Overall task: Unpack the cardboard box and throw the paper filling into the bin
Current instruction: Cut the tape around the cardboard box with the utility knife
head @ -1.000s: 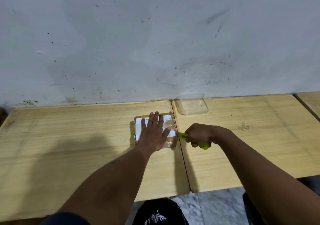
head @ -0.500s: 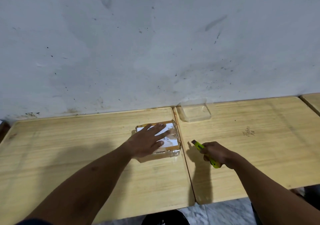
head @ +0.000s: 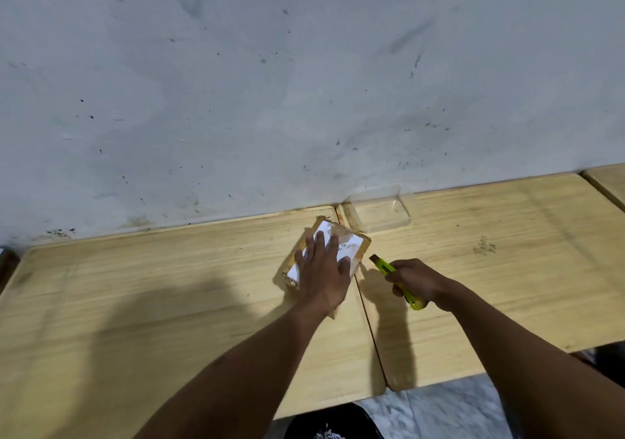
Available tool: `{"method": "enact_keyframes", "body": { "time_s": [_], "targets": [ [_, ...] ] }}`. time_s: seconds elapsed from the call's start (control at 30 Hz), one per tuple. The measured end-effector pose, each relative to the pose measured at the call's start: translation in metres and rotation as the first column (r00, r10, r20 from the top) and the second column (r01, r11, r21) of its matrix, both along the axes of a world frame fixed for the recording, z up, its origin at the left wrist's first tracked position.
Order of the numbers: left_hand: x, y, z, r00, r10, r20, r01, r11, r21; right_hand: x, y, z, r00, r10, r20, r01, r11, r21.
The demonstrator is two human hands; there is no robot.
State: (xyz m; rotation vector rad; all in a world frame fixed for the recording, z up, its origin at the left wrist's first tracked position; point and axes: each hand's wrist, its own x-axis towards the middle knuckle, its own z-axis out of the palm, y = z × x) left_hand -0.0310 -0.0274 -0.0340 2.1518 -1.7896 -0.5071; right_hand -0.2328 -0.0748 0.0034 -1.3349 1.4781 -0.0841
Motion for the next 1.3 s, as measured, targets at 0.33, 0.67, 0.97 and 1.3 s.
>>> {"method": "enact_keyframes", "body": {
  "time_s": [0.33, 0.67, 0.97, 1.3],
  "targets": [
    [0.058, 0.005, 0.000, 0.857, -0.468, 0.215, 0.493, 0.866, -0.079, 0.003, 0.009, 0.005, 0.999, 0.012, 0.044, -0.011, 1.000, -0.016],
    [0.024, 0.025, -0.004, 0.997, 0.027, 0.068, -0.023, 0.998, -0.053, 0.019, 0.010, 0.013, 0.987, 0.002, 0.164, 0.011, 0.997, -0.080],
    [0.040, 0.010, -0.008, 0.985, -0.121, 0.119, 0.129, 0.990, -0.059, 0.044, 0.010, 0.019, 0.984, 0.095, 0.153, -0.079, 0.991, -0.104],
    [0.042, 0.004, -0.014, 0.984, -0.148, 0.102, 0.154, 0.987, -0.045, 0.052, 0.002, 0.018, 0.976, 0.087, 0.199, -0.075, 0.995, -0.069]
  ]
}}
